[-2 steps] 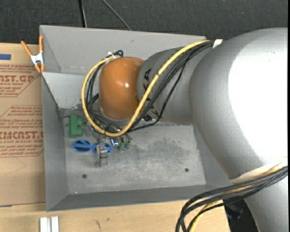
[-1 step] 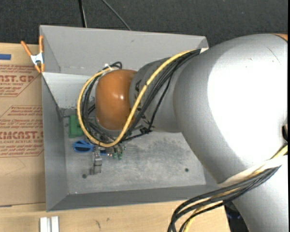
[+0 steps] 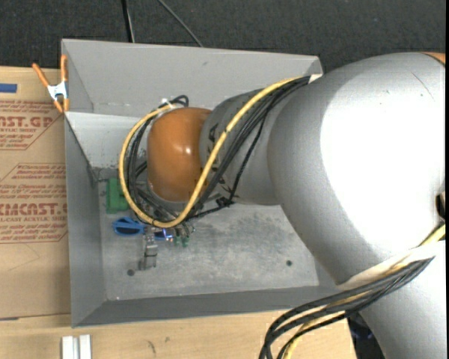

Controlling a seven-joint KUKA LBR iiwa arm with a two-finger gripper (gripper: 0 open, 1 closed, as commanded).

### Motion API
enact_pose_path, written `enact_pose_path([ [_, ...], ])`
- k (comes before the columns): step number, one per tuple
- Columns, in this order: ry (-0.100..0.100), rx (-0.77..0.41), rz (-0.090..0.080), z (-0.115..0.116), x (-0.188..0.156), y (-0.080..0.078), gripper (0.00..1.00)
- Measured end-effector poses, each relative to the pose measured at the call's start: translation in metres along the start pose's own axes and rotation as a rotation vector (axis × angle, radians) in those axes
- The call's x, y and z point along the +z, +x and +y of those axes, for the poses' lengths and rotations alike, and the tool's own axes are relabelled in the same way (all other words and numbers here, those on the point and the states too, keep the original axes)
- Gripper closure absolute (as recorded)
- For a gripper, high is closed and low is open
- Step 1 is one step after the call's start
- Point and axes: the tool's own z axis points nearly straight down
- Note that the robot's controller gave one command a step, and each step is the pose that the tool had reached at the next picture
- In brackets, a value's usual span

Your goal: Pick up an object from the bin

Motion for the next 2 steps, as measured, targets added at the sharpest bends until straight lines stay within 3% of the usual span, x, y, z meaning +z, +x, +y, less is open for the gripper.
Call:
enact_pose_path([
  [1,0.0,0.0,0.001,0.0,0.0,0.0,1.0],
  [2,-0.001,0.0,-0.003,0.001,-0.043,-0.001,1.0],
])
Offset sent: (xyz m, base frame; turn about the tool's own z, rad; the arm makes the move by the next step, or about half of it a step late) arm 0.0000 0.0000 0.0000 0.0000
